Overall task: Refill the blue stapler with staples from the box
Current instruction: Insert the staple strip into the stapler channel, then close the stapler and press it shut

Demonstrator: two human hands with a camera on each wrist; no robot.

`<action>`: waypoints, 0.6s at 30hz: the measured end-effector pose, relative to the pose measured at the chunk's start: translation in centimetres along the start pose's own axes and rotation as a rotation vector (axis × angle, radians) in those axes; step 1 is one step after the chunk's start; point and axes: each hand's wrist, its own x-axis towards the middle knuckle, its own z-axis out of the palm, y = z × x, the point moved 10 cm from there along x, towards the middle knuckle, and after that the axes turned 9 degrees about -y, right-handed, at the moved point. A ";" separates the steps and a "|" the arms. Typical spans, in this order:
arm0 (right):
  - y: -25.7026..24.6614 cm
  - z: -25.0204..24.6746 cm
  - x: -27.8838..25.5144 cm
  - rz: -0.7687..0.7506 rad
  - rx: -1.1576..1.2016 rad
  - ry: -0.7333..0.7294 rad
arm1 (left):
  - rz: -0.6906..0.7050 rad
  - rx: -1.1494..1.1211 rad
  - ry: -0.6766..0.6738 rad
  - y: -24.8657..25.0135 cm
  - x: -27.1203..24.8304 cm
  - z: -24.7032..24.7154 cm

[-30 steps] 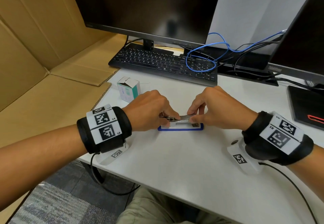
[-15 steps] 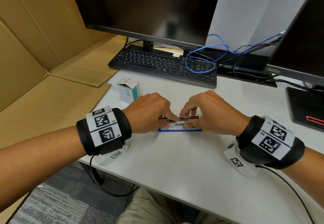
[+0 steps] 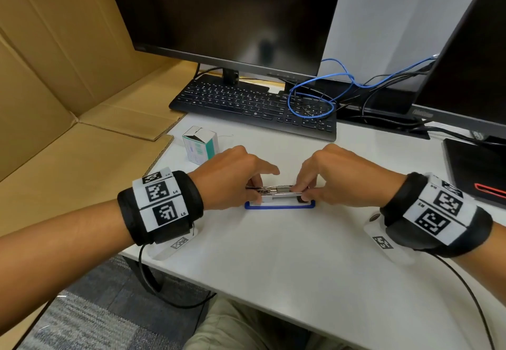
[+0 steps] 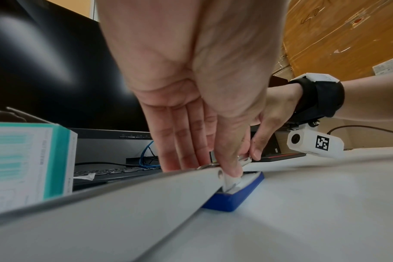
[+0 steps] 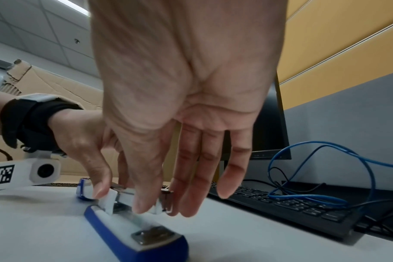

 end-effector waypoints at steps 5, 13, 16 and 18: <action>-0.2 -0.2 -0.3 -0.032 0.038 0.021 | -0.081 0.252 -0.144 -1.4 -0.6 0.8; -0.4 -0.2 0.0 -0.043 0.044 0.015 | -0.220 0.381 -0.289 -4.9 -3.1 -0.7; -0.2 0.0 0.3 -0.035 0.052 -0.001 | -0.169 0.386 -0.233 -4.3 -3.4 -1.7; 0.0 0.0 0.3 -0.034 0.063 -0.006 | -0.139 0.381 -0.186 -3.5 -3.4 -2.6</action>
